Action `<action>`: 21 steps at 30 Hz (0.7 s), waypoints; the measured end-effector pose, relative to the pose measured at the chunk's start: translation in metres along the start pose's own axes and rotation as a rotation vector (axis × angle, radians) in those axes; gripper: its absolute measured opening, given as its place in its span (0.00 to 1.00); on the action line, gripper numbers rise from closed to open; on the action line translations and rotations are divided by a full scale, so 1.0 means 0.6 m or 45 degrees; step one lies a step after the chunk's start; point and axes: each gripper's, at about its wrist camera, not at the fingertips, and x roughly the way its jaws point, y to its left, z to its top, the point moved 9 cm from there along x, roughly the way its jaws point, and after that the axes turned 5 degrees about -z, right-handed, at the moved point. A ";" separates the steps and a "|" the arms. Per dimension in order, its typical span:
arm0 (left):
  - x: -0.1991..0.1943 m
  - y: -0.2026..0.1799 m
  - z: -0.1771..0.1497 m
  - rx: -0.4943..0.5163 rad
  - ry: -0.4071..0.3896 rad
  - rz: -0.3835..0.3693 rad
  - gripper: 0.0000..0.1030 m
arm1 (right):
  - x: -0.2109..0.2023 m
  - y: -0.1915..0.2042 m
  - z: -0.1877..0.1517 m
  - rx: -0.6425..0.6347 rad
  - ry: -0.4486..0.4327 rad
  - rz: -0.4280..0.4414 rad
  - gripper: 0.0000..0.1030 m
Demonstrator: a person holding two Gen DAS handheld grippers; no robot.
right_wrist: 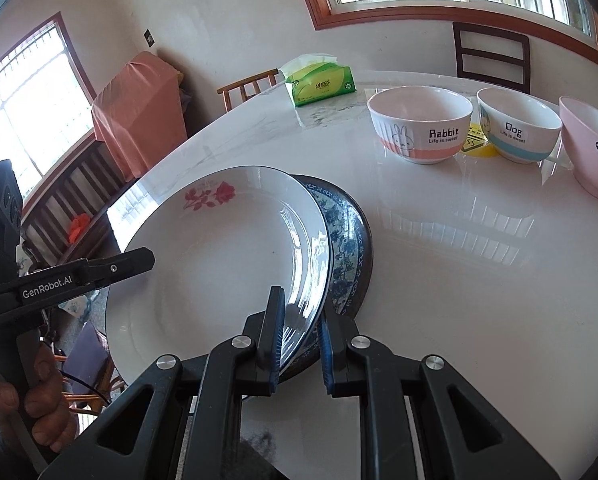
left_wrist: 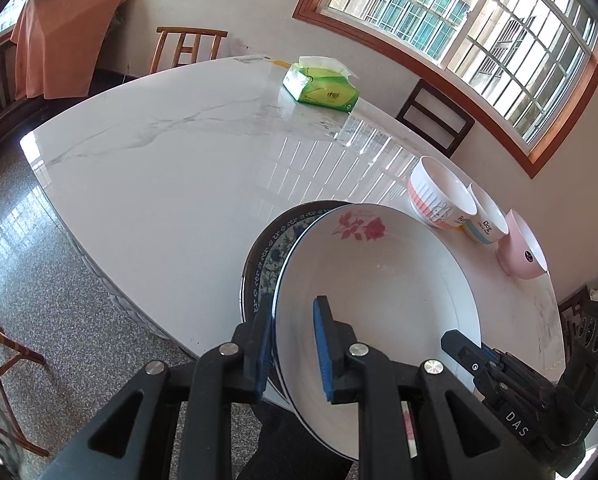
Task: Organize plates and bowls
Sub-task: 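Lower the white plate onto the blue-and-white stack and open the right gripper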
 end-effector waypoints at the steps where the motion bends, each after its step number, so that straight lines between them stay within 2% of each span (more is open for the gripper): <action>1: 0.001 0.000 0.000 -0.001 0.000 0.000 0.18 | 0.000 0.000 0.000 0.000 0.001 0.000 0.15; 21: 0.020 0.005 0.005 -0.009 0.033 -0.011 0.18 | 0.009 0.000 0.008 -0.013 -0.009 -0.032 0.15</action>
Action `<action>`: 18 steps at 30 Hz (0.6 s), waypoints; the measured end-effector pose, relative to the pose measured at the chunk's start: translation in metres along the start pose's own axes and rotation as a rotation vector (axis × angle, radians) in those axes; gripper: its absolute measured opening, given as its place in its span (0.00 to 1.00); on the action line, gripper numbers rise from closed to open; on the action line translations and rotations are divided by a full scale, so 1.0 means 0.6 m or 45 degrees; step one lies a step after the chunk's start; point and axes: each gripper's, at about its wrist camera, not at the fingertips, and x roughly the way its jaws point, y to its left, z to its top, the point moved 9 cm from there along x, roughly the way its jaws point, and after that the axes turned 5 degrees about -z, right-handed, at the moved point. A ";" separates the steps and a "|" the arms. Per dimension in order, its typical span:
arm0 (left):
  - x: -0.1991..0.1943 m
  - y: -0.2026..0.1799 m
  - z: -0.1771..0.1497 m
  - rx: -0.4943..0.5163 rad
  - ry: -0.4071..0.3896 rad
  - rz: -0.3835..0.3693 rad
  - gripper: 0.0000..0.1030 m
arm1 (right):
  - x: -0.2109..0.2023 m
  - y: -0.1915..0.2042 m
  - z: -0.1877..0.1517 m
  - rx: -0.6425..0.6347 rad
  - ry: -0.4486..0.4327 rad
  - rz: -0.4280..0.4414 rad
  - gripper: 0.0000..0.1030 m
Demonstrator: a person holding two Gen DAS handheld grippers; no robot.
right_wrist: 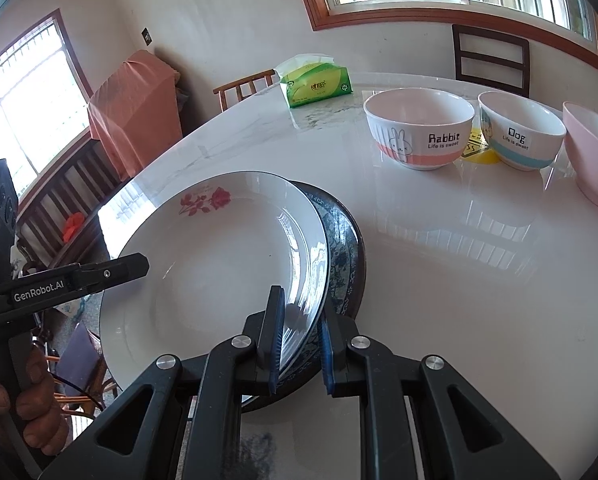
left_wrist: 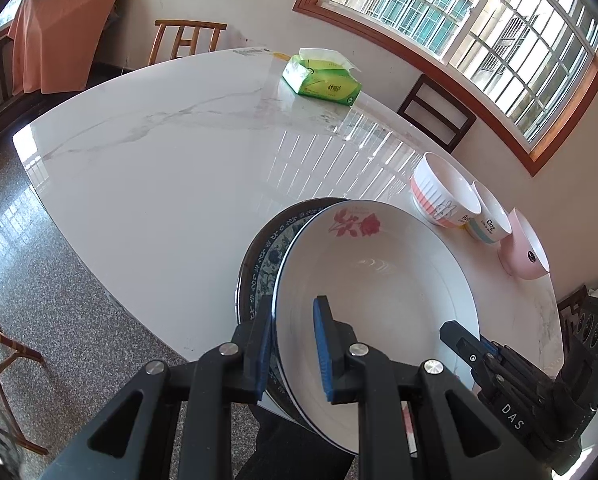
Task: Organize plates and bowls
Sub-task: 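Lower the white plate onto the blue-and-white stack and open the right gripper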
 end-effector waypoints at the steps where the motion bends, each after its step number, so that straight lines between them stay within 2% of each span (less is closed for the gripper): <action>1: 0.000 0.000 0.000 0.000 0.000 0.000 0.18 | 0.000 0.000 0.000 0.000 -0.002 -0.002 0.15; 18: 0.018 0.010 -0.004 -0.007 0.020 0.009 0.18 | 0.008 0.003 0.007 -0.052 -0.028 -0.038 0.15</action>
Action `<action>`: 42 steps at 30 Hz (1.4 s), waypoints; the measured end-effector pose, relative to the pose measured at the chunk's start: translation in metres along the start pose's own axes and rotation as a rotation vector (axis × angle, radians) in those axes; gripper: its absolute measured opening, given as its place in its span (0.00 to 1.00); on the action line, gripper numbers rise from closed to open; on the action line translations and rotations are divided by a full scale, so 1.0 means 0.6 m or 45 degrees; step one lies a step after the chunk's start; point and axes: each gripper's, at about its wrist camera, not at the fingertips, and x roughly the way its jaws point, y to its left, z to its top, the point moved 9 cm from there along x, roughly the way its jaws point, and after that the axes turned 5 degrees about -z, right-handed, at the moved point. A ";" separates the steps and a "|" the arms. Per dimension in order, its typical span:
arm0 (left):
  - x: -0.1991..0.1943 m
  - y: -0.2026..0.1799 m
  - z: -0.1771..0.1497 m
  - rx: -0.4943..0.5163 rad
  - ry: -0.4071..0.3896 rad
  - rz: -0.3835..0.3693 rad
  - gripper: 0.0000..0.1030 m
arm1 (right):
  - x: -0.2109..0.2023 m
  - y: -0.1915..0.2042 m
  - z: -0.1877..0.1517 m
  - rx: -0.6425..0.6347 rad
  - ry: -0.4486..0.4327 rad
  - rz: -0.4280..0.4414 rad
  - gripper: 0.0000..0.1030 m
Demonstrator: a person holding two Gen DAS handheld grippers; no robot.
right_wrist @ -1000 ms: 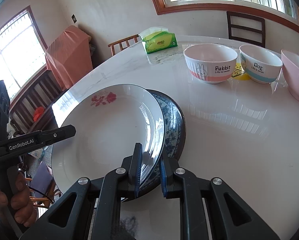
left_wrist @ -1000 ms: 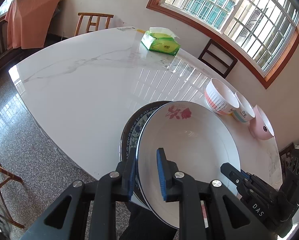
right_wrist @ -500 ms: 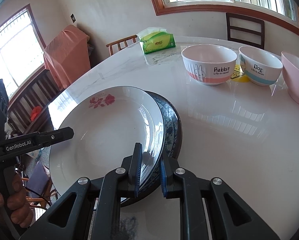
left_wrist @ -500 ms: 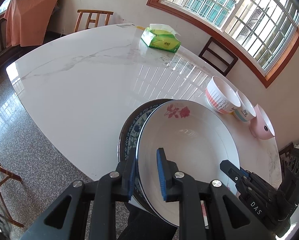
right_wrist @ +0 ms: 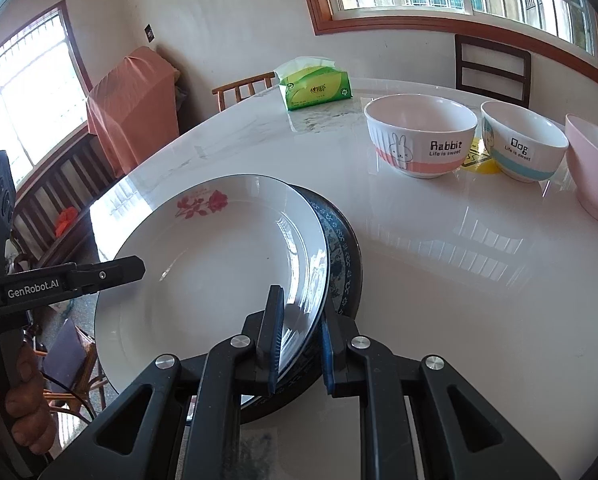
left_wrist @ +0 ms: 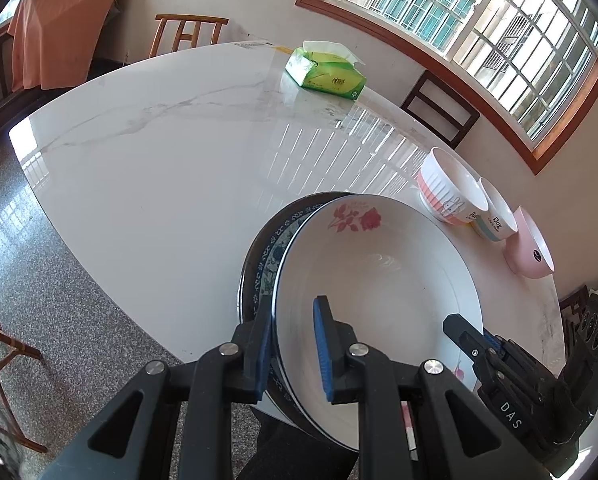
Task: Organize plates and bowls
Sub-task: 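Lower the white plate onto the blue-and-white stack and open the right gripper, then open the left gripper and withdraw from the plate stack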
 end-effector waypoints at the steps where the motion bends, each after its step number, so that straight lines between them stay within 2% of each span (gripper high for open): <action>1: 0.001 0.001 -0.001 -0.001 0.001 -0.001 0.18 | 0.001 0.001 0.001 -0.006 -0.003 -0.003 0.15; 6: 0.002 0.000 0.001 0.008 -0.014 0.001 0.18 | 0.007 0.001 0.003 -0.025 -0.024 -0.014 0.16; 13: 0.001 0.000 0.003 0.037 -0.040 0.019 0.18 | 0.011 0.009 0.005 -0.117 -0.073 -0.088 0.21; 21: -0.036 -0.015 0.025 0.154 -0.196 0.103 0.18 | 0.014 0.015 0.010 -0.245 -0.144 -0.206 0.27; 27: -0.037 -0.026 0.024 0.192 -0.200 0.115 0.19 | -0.016 0.011 0.020 -0.293 -0.294 -0.298 0.48; 30: -0.039 -0.032 0.021 0.210 -0.202 0.121 0.20 | -0.037 -0.007 0.026 -0.265 -0.362 -0.337 0.50; 34: -0.043 -0.043 0.014 0.240 -0.199 0.125 0.20 | -0.051 -0.055 0.024 -0.173 -0.362 -0.372 0.52; 39: -0.040 -0.068 -0.001 0.280 -0.173 0.116 0.21 | -0.081 -0.140 0.011 -0.031 -0.367 -0.441 0.60; 42: -0.035 -0.090 -0.015 0.312 -0.148 0.098 0.27 | -0.105 -0.199 -0.002 0.062 -0.372 -0.496 0.63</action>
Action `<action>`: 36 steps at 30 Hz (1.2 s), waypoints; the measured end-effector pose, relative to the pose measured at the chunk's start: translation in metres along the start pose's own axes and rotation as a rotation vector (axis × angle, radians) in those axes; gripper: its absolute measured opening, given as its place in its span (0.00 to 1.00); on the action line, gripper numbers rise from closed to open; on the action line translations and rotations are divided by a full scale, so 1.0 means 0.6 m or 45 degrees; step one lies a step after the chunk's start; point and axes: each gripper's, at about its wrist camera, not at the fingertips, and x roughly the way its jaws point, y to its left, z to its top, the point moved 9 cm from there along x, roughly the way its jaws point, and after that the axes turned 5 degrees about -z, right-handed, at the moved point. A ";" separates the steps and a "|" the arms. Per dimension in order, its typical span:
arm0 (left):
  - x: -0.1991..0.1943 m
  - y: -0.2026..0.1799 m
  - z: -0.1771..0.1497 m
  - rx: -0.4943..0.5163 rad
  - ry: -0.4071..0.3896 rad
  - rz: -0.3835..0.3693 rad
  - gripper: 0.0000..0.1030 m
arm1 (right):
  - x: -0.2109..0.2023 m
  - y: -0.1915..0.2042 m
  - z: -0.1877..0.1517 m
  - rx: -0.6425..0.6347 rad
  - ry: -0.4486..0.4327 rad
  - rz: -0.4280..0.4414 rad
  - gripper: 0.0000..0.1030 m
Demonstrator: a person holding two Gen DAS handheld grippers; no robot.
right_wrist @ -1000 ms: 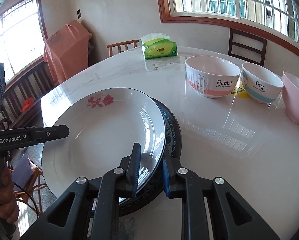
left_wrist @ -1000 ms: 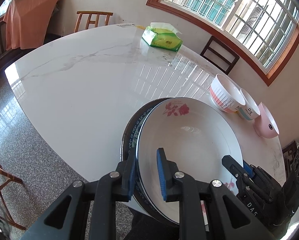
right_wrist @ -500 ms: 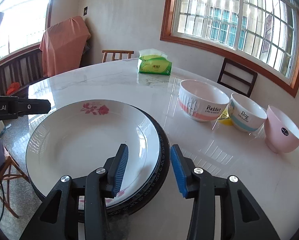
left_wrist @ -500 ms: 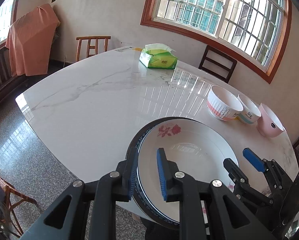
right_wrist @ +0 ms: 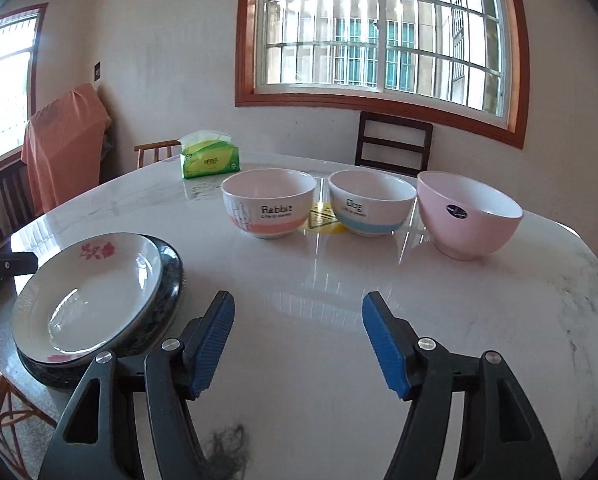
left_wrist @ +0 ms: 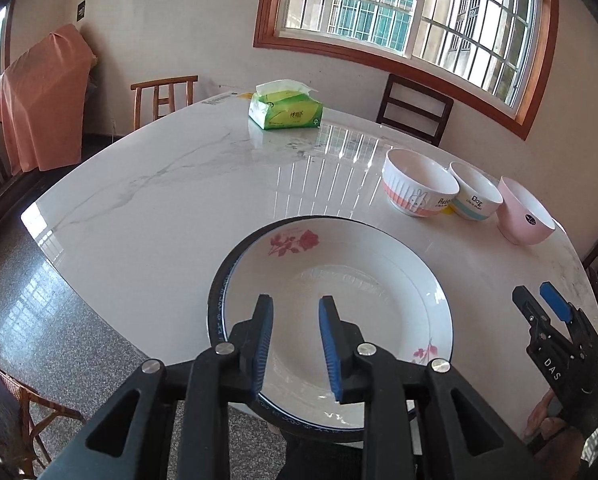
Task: Organize plates and bowls
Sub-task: 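Open the left gripper and withdraw from the plate stack, then move both grippers toward the rim of the large pink bowl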
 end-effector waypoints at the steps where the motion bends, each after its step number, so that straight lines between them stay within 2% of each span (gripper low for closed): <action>1: 0.001 -0.009 -0.003 0.013 0.007 -0.009 0.30 | -0.001 -0.022 -0.002 0.028 0.005 -0.023 0.63; 7: 0.016 -0.079 -0.026 0.109 0.082 -0.064 0.35 | -0.007 -0.168 -0.023 0.254 0.044 -0.138 0.68; 11: 0.033 -0.133 -0.044 0.150 0.170 -0.136 0.35 | -0.011 -0.237 -0.041 0.433 0.056 -0.127 0.69; 15: 0.047 -0.197 -0.062 0.201 0.266 -0.215 0.35 | -0.010 -0.249 -0.043 0.498 0.054 -0.059 0.69; 17: 0.050 -0.227 -0.061 0.235 0.290 -0.215 0.42 | -0.011 -0.245 -0.043 0.493 0.054 -0.034 0.69; 20: 0.059 -0.277 -0.058 0.221 0.368 -0.329 0.42 | -0.015 -0.238 -0.043 0.493 0.038 0.006 0.69; 23: 0.067 -0.320 -0.045 0.285 0.371 -0.314 0.42 | -0.017 -0.241 -0.043 0.526 0.034 0.061 0.70; 25: 0.076 -0.352 -0.036 0.304 0.398 -0.342 0.42 | -0.018 -0.246 -0.044 0.566 0.037 0.098 0.71; 30: 0.114 -0.426 -0.009 0.243 0.530 -0.478 0.42 | -0.012 -0.271 -0.054 0.706 0.076 0.168 0.71; 32: 0.129 -0.454 0.012 0.210 0.567 -0.517 0.42 | -0.002 -0.281 -0.061 0.741 0.144 0.181 0.71; 33: 0.135 -0.465 0.027 0.200 0.566 -0.528 0.42 | 0.007 -0.284 -0.063 0.725 0.197 0.185 0.69; 35: 0.149 -0.494 0.054 0.181 0.589 -0.565 0.42 | 0.017 -0.303 -0.052 0.649 0.237 0.160 0.52; 36: 0.156 -0.506 0.066 0.148 0.601 -0.586 0.42 | 0.018 -0.320 -0.041 0.617 0.237 0.126 0.51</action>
